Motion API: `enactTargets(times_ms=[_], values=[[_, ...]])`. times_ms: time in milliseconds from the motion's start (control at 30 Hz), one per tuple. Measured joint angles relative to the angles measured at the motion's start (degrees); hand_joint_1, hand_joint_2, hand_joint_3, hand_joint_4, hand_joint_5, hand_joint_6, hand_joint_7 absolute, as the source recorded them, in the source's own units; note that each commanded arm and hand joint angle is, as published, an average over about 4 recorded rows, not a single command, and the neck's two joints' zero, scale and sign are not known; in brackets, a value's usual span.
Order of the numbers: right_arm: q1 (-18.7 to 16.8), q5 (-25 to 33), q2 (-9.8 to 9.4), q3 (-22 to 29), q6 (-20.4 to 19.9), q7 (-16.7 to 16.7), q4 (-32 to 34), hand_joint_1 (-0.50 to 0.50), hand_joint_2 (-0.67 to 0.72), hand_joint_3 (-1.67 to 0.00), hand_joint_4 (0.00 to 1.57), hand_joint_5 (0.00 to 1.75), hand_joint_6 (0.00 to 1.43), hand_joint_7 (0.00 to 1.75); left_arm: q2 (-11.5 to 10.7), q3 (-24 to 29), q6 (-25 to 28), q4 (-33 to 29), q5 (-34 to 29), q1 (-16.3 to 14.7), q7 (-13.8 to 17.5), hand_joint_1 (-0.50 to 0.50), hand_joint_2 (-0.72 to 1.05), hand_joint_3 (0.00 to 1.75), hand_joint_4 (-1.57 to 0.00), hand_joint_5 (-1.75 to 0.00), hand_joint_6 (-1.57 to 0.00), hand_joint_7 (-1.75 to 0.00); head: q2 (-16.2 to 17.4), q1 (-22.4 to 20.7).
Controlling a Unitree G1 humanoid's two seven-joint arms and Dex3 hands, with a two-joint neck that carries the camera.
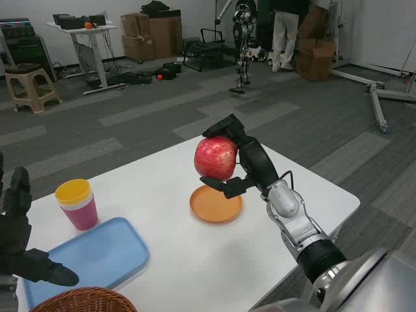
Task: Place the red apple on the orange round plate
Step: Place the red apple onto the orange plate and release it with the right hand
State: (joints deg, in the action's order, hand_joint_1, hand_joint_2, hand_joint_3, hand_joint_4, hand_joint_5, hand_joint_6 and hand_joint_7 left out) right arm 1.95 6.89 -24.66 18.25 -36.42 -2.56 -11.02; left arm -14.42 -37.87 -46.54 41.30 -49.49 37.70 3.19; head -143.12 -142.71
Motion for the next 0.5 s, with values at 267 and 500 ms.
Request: enactTargets(times_ms=[267, 500], values=[[0.07, 0.31, 0.51, -1.70, -0.02, 0.17, 0.00, -0.25, -0.56, -1.11, 1.00, 1.36, 0.74, 1.40, 0.21, 0.02, -0.01, -0.42, -0.03, -0.14, 0.01, -0.50, -0.55, 0.04, 0.00, 0.00, -0.03, -0.16, 0.45, -0.82], [0.07, 0.31, 0.51, -1.70, -0.02, 0.17, 0.00, -0.24, -0.60, -1.11, 1.00, 1.36, 0.74, 1.40, 0.21, 0.02, -0.01, -0.57, -0.03, -0.16, 0.01, -0.50, -0.55, 0.04, 0.00, 0.00, -0.03, -0.14, 0.46, -0.93]])
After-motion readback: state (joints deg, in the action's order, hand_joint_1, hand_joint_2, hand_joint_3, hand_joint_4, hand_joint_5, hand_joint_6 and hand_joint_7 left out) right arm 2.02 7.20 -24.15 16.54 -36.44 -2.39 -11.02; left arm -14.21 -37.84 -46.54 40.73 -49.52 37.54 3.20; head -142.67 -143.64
